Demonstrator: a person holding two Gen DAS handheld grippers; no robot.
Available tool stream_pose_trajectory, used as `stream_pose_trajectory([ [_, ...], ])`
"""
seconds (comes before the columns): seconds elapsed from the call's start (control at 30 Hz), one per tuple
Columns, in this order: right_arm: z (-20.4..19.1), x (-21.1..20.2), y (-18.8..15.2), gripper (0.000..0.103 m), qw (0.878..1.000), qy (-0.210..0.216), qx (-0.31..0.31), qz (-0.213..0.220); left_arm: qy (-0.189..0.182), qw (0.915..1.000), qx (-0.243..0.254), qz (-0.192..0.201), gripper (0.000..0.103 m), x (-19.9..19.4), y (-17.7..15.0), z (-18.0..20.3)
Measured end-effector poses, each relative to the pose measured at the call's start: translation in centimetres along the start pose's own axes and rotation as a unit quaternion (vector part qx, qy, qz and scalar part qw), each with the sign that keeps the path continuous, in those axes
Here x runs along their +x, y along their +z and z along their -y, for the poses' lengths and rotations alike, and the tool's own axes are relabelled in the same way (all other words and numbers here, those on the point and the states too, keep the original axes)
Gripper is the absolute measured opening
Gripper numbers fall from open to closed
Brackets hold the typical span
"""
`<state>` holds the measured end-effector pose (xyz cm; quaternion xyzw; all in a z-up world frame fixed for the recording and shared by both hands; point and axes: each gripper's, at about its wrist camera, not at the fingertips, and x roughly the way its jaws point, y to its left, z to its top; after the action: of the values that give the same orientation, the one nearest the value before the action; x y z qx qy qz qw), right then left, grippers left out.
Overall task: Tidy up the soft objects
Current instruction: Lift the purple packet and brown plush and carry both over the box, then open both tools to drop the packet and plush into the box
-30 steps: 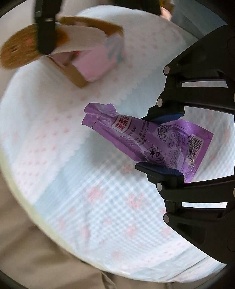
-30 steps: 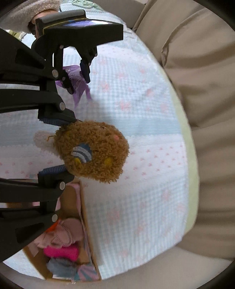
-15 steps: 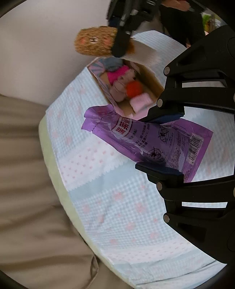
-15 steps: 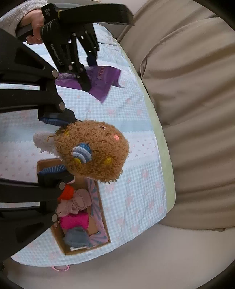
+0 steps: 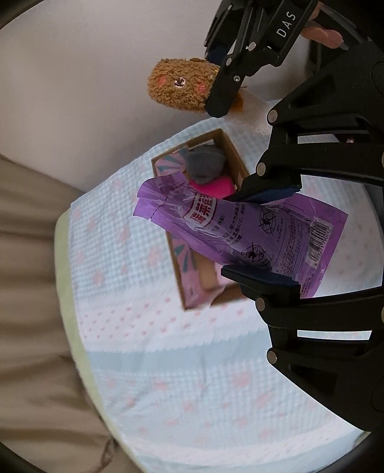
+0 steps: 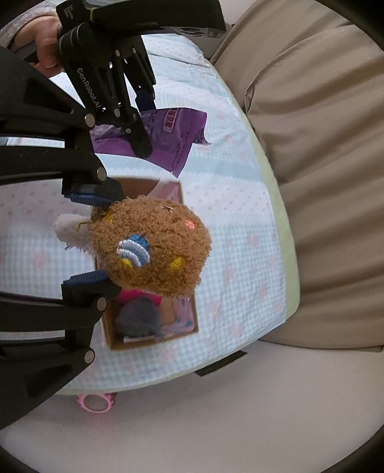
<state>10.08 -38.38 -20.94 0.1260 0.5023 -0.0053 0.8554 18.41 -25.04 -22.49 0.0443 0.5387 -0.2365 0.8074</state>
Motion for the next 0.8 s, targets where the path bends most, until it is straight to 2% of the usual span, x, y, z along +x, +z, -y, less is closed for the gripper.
stream_pose_trajectory([
  [0.13,2.9,1.2,0.0,0.034,1.0,0.001,0.005,-0.025,0.003,0.9993,-0.035,-0.013,0.036,2.1,-0.3,1.2],
  [0.27,5.2,3.0,0.3,0.034,0.999,0.003,0.012,-0.045,0.009,0.9976,-0.064,-0.028,0.036,3.7,-0.6,0.7],
  [0.5,6.9,7.1,1.4,0.034,0.997,0.005,0.037,-0.068,0.006,0.9947,-0.08,-0.065,0.036,8.4,0.5,-1.3],
  [0.63,7.6,10.6,1.9,0.034,0.993,0.011,0.046,-0.106,0.004,0.9938,-0.076,-0.081,0.036,11.0,1.4,-1.0],
  [0.7,7.8,12.5,2.1,0.039,0.99,0.009,0.042,-0.136,-0.001,0.9936,-0.066,-0.091,0.048,12.4,1.8,-0.9],
  [0.77,8.1,14.0,2.1,0.05,0.987,0.001,0.045,-0.153,0.001,0.9935,-0.05,-0.102,0.098,13.3,2.0,-0.6],
  [0.8,8.3,14.4,2.2,0.057,0.987,-0.009,0.047,-0.155,0.021,0.9936,-0.035,-0.105,0.103,13.7,2.0,-0.5],
])
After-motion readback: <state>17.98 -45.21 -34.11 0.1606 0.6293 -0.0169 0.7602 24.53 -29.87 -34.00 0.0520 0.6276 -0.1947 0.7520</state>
